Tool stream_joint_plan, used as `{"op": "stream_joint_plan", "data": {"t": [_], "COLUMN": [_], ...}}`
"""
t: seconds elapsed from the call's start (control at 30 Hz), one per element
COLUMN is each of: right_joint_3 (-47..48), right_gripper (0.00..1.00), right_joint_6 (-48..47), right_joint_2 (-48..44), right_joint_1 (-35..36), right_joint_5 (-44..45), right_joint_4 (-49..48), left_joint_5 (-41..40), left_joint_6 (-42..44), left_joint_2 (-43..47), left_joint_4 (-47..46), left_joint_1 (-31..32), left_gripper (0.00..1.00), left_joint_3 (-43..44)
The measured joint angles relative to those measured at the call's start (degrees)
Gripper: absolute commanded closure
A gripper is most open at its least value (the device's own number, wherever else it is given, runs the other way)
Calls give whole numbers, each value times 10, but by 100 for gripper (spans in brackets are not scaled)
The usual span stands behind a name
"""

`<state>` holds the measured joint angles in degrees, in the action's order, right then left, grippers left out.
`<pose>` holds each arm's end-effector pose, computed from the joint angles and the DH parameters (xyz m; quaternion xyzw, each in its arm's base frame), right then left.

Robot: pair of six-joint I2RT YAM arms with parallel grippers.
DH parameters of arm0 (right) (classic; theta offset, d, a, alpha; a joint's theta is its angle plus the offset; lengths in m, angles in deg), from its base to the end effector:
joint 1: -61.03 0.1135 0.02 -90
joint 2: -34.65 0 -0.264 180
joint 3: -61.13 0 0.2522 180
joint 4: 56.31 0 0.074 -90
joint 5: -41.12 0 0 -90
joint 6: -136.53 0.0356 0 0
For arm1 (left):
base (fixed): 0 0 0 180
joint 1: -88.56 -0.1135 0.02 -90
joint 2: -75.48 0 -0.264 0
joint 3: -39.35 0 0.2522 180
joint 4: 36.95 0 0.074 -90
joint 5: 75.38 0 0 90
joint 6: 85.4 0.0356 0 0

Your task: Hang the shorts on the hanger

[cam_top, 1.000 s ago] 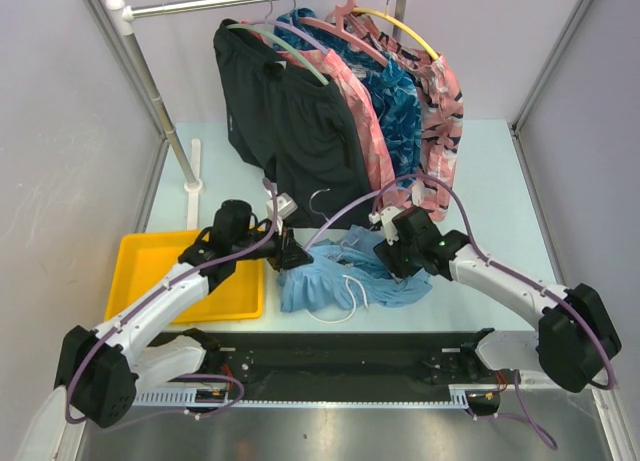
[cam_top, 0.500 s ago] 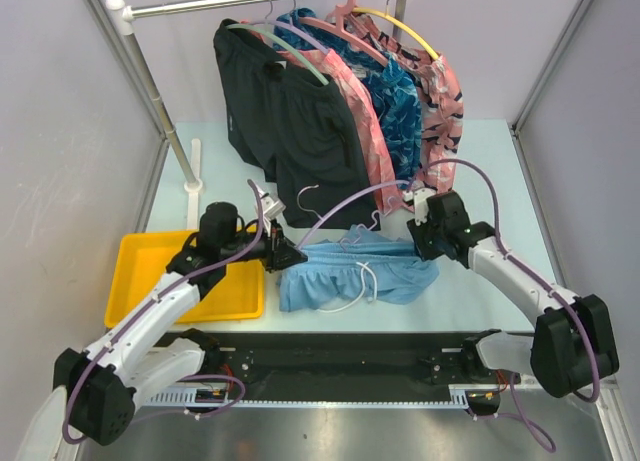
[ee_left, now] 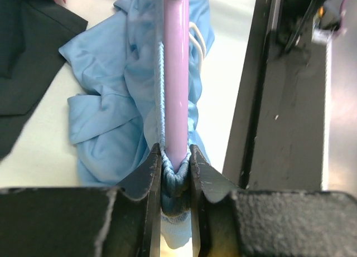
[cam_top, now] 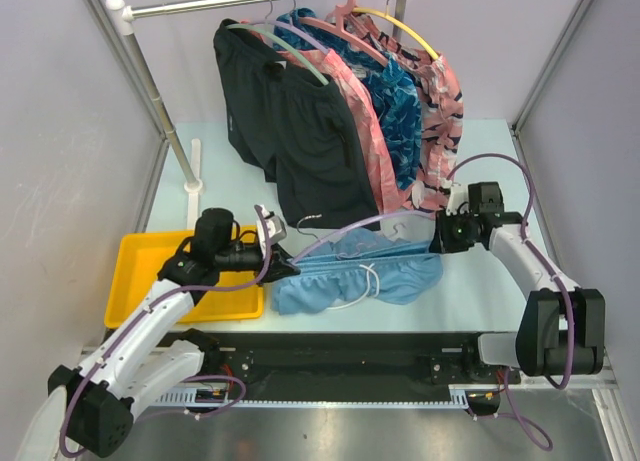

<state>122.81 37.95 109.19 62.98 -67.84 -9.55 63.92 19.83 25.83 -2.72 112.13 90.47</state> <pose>0.2494 0.0201 0.2189 -0.1303 0.9439 0.1437 0.2672 0.1569 -0.0979 0.2686 0.4534 0.6862 -0.3968 0.4076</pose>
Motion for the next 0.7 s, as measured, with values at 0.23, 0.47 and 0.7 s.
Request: {"op": "stream_joint_plan", "data": {"t": [0.23, 0.47, 0.7], "right_joint_3": [36, 70, 96], "right_gripper": [100, 100, 100], "right_joint_6": [1, 0, -1], "right_joint_2": [5, -12, -48], "right_joint_1": [-21, -25, -30], "right_joint_5": [-36, -37, -7], "right_joint_4": [34, 58, 90], "left_joint_5": [-1, -39, -89], "left_joint_6": [159, 249, 264], "left_joint_2": [-15, -70, -124], "left_joint_4": [87, 136, 140], "left_joint_1": [0, 14, 54], "left_gripper": [100, 99, 100], "left_joint_3": [48, 87, 124]}}
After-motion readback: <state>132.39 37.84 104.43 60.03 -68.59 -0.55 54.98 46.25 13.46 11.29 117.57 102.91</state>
